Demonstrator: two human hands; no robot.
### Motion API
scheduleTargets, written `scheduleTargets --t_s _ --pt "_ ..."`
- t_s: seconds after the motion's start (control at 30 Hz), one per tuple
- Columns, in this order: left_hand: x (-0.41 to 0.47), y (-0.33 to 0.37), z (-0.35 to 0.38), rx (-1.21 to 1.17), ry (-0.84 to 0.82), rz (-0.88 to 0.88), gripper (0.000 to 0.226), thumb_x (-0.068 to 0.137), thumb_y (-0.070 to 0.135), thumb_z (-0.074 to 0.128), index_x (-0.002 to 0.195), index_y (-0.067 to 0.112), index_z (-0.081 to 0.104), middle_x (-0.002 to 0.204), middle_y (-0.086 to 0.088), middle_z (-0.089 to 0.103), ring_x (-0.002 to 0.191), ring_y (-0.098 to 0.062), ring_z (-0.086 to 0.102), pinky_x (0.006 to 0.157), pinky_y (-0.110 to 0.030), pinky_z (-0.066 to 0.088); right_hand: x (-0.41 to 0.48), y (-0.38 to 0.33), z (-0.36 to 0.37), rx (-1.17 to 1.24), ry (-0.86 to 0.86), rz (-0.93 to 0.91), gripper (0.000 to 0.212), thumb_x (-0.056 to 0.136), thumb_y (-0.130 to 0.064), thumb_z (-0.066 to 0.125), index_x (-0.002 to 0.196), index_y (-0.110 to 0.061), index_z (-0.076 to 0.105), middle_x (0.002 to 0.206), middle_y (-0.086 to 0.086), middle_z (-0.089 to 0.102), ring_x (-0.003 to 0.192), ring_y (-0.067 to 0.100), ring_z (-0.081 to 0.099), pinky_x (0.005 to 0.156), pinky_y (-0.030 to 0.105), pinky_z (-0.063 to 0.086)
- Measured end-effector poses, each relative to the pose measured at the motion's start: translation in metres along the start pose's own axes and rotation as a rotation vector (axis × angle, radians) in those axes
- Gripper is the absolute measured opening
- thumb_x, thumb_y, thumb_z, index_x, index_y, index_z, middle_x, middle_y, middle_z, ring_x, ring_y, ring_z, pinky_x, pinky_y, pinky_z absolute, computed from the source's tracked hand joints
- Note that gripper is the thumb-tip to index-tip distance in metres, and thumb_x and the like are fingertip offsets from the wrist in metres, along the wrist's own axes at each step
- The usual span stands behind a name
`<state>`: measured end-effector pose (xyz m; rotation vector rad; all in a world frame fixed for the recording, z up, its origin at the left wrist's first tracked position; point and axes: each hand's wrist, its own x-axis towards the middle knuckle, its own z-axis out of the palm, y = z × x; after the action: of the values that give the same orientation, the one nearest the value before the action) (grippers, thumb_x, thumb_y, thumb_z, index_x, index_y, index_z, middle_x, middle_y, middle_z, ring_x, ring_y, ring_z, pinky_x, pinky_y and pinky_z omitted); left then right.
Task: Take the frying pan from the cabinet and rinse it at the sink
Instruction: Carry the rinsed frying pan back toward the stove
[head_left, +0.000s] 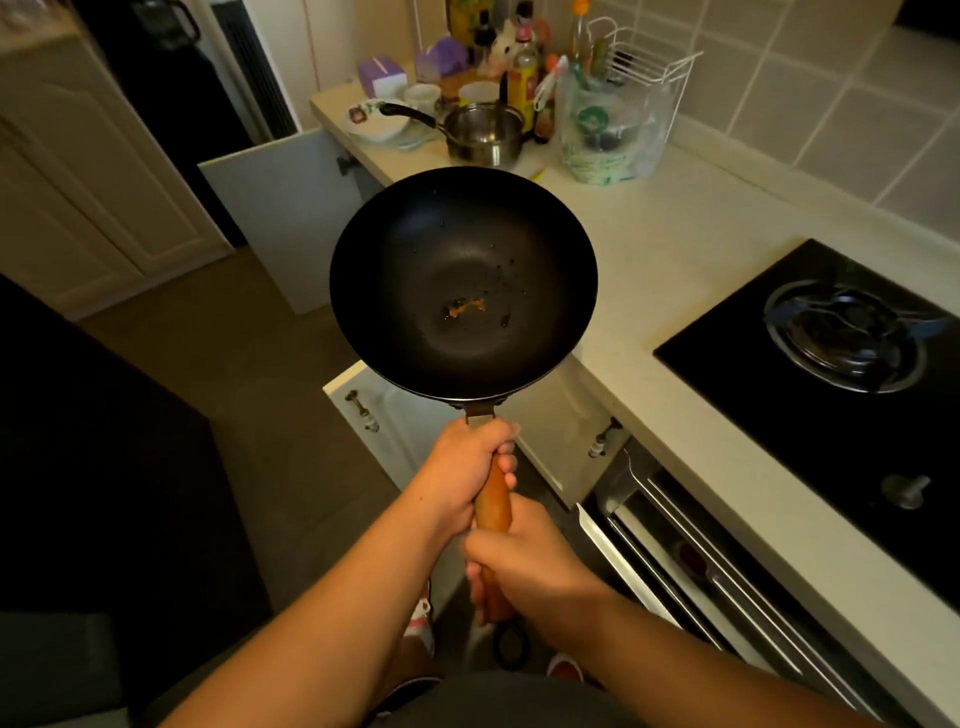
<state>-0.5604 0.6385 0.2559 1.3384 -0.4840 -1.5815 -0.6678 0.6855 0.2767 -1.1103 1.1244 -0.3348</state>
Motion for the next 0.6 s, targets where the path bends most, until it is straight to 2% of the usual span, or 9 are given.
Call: scheduleTargets --t_s 0.07,0.17,0.23,0.33,0.43,0.6 --pt "0.023 0.016 -0.013 0.020 -0.019 -0.010 0.038 0.092 0.009 0.057 0.055 0.017 0.052 0.048 0.001 0.044 0.043 -0.009 0.045 0.043 -0.023 0.044 0.026 -0.012 0.009 -0.019 0.034 -0.018 0.010 0.071 -0.004 0.053 0.080 -0.005 0.058 0.067 0.015 0.054 0.060 0.027 0.053 0.060 0.043 0.047" --pt "0.057 0.044 -0.034 0.097 -0.073 -0.039 0.036 0.093 0.010 0.056 0.057 0.014 0.051 0.049 0.000 0.045 0.045 -0.011 0.045 0.046 -0.025 0.044 0.063 -0.032 0.026 -0.011 0.124 0.041 0.020 0.069 -0.016 0.057 0.086 -0.009 0.063 0.069 0.011 0.062 0.063 0.026 0.061 0.068 0.050 0.056" --pt "0.078 0.063 -0.047 0.169 -0.122 -0.054 0.036 0.094 0.012 0.056 0.059 0.013 0.050 0.049 -0.001 0.046 0.045 -0.012 0.045 0.048 -0.026 0.044 0.084 -0.048 0.037 0.066 0.163 0.074 0.017 0.067 -0.020 0.058 0.082 -0.013 0.063 0.065 0.008 0.063 0.059 0.022 0.063 0.067 0.047 0.056" --pt "0.107 0.092 -0.059 0.268 -0.202 -0.060 0.037 0.094 0.014 0.056 0.058 0.013 0.049 0.051 -0.003 0.047 0.045 -0.012 0.046 0.050 -0.026 0.045 0.109 -0.072 0.051 0.160 0.202 0.023 0.005 0.077 -0.014 0.058 0.077 -0.016 0.064 0.060 0.005 0.063 0.052 0.017 0.062 0.059 0.036 0.055" --pt "0.133 0.115 -0.062 0.318 -0.305 -0.062 0.038 0.092 0.016 0.056 0.056 0.013 0.048 0.051 -0.004 0.047 0.046 -0.015 0.048 0.051 -0.027 0.047 0.134 -0.093 0.057 0.236 0.261 0.001 0.011 0.080 -0.009 0.056 0.073 -0.014 0.062 0.053 0.004 0.061 0.047 0.017 0.060 0.050 0.030 0.054" --pt "0.172 0.137 -0.045 0.407 -0.409 -0.071 0.038 0.091 0.017 0.059 0.054 0.015 0.050 0.050 -0.003 0.050 0.045 -0.015 0.053 0.050 -0.026 0.049 0.167 -0.113 0.047 0.343 0.377 -0.035 0.013 0.081 -0.005 0.054 0.071 -0.010 0.061 0.049 0.001 0.060 0.043 0.016 0.060 0.046 0.027 0.053"
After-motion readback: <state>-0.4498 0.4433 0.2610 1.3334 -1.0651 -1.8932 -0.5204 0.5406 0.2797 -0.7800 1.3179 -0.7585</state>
